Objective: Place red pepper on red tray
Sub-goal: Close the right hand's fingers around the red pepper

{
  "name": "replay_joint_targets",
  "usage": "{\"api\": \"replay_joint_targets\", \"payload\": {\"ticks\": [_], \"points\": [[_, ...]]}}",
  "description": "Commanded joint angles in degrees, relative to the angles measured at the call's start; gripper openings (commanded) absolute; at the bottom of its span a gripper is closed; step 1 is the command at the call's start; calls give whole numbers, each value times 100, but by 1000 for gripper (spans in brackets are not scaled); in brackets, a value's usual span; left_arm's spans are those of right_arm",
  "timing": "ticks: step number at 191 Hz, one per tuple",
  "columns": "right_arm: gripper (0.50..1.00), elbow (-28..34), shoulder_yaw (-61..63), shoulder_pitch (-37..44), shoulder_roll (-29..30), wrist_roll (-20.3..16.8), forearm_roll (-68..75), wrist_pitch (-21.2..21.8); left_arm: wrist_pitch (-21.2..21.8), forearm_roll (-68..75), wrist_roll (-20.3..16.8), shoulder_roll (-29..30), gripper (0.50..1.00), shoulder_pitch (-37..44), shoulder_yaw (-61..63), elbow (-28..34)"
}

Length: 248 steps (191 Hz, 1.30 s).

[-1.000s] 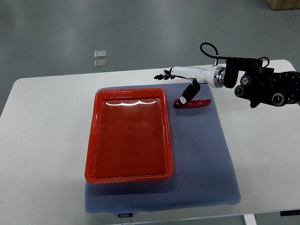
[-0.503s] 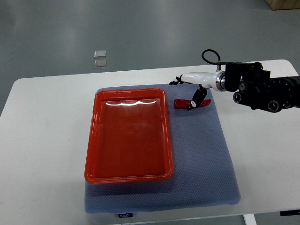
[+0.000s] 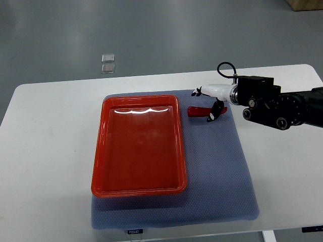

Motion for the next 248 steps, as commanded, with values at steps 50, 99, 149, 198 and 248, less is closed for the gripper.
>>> {"api": "replay_joint_targets", "payload": {"ticks": [50,99,149,198,248], "points": [[870,-54,-25,-1,31,-282,-40,-112,1,0,3,0,1000,0,0,0],[840,-89,-16,-1,66,-326,-497,-68,1,0,3,0,1000,0,0,0],[832,-81,-16,43,84,-326,-647,55,1,0,3,0,1000,0,0,0],[776,-28,-16,51,93,-299,-717,169,1,0,3,0,1000,0,0,0],[633,-19,-16,69,102,-290,-743,240,1,0,3,0,1000,0,0,0]]}}
